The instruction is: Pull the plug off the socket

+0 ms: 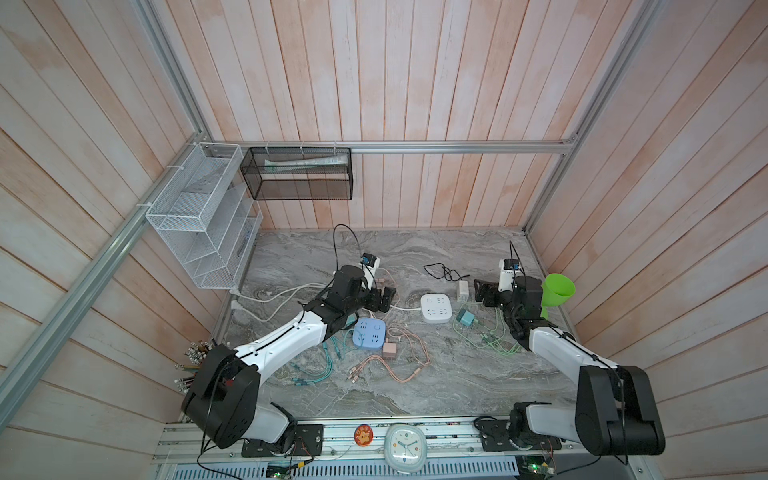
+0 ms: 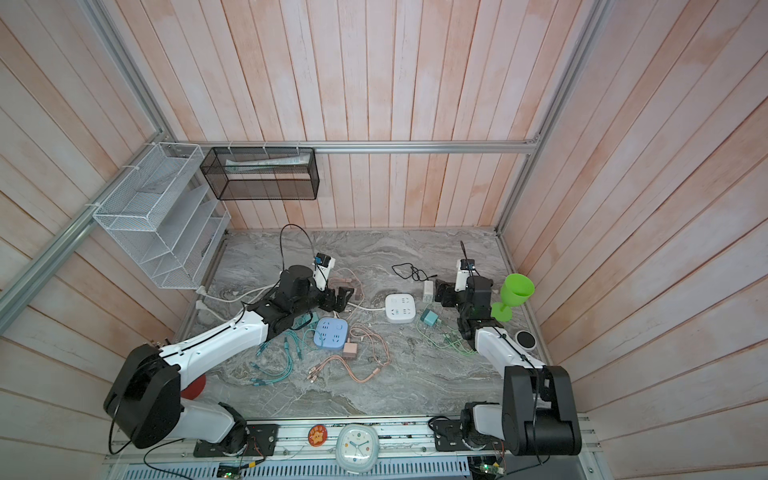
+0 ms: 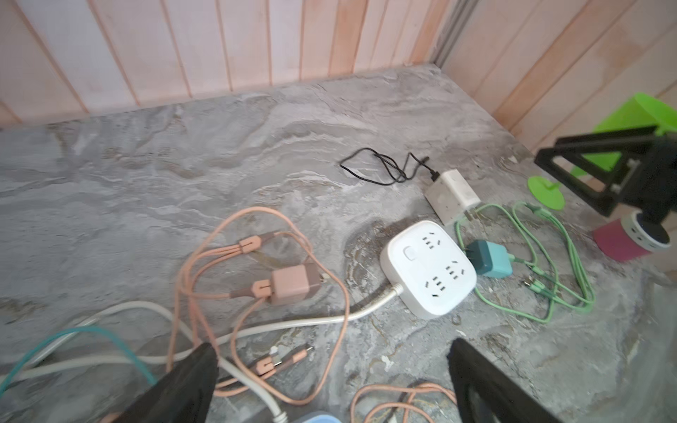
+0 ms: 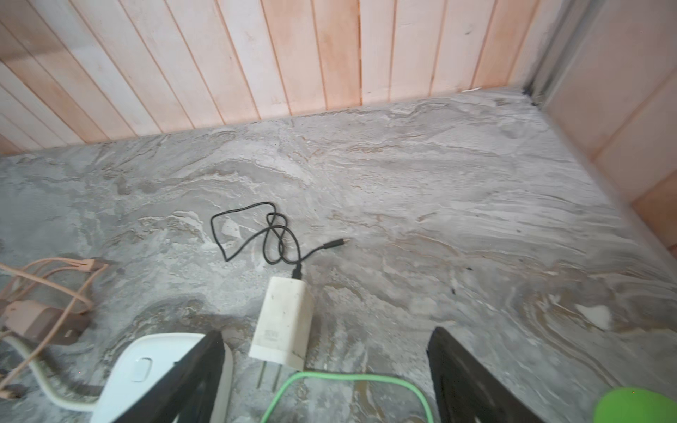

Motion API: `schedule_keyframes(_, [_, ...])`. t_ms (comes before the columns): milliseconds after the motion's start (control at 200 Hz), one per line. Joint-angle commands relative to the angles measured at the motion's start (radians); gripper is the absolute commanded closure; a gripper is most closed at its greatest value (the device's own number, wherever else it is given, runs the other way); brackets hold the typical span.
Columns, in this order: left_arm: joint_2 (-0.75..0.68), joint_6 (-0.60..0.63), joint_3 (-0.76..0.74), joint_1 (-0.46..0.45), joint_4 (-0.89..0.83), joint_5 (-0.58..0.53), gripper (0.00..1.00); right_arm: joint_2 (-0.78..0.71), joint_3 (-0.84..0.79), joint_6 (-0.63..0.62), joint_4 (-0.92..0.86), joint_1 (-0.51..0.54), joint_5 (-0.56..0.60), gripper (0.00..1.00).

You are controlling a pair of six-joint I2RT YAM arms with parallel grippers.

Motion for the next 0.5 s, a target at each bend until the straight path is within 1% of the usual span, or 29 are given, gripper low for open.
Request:
schedule_keyframes(0, [-0.072, -0.051, -0.077, 0.051, 0.084, -0.064, 0.0, -0.03, -0.101, -0.052, 0.248, -0.003, 0.158, 0.13])
schedule_keyframes(135, [-0.163, -0.048, -0.149, 0.097, 0.087, -0.123, 0.0, -0.025, -0.203, -0.111, 0.414, -0.003, 0.223, 0.13])
schedule_keyframes(255, [-0.239, -0.038, -0.204, 0.131, 0.073, -0.197, 0.0, 0.015, -0.28, -0.153, 0.603, -0.004, 0.249, 0.13])
schedule_keyframes(330, [-0.291, -0.038, -0.249, 0.155, 0.083, -0.252, 0.0, 0.071, -0.284, -0.152, 0.652, -0.007, 0.236, 0.13])
schedule_keyframes(425, [-0.368, -0.03, -0.302, 0.19, 0.09, -0.316, 0.0, 0.158, -0.31, -0.149, 0.781, -0.007, 0.212, 0.12])
schedule_keyframes(495, [-0.433, 0.002, -0.345, 0.213, 0.098, -0.363, 0.0, 0.24, -0.321, -0.146, 0.881, -0.007, 0.22, 0.12])
